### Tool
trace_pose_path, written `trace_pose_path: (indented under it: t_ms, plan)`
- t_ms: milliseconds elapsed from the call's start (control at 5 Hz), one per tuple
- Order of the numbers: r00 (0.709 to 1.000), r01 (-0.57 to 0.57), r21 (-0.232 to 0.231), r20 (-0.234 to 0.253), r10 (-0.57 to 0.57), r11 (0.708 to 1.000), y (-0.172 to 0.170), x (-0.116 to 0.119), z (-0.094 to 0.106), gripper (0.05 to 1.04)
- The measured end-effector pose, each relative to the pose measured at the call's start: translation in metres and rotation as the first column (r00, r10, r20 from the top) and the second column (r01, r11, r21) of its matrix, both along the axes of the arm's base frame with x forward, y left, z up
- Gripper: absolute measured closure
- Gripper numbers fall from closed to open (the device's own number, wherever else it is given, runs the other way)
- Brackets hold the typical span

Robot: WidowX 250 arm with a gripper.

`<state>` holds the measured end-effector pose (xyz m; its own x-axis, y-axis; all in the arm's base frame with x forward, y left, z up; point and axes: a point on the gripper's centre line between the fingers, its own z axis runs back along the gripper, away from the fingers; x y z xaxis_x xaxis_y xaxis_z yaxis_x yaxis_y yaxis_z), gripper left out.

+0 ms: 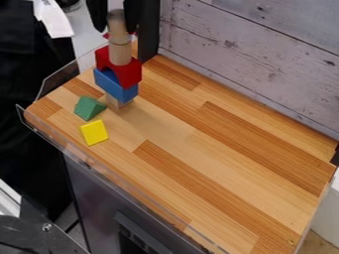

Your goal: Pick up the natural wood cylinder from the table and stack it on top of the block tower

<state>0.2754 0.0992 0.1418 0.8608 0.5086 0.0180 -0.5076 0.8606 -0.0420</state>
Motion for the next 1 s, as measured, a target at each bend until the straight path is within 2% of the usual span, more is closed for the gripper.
trace_pose_path:
  t_ms: [200, 400, 600, 800, 1000]
  plan:
    - [1.0, -0.005, -0.005, -0.01, 0.005, 1.0, -0.001, 0.0, -0.002, 0.519]
    - [1.0, -0.019, 0.009, -0.014, 0.02, 1.0, 0.002, -0.001, -0.003, 0.217]
    - [0.999, -0.028, 0.006, -0.026, 0.028, 1.0, 0.001, -0.002, -0.002, 0.077]
    - [1.0, -0.024, 0.012, -0.007, 0.024, 1.0, 0.003, 0.002, 0.012, 0.083]
    - [0.999, 0.022, 0.053, 0.029, -0.024, 0.998, -0.009, 0.004, 0.043, 0.083]
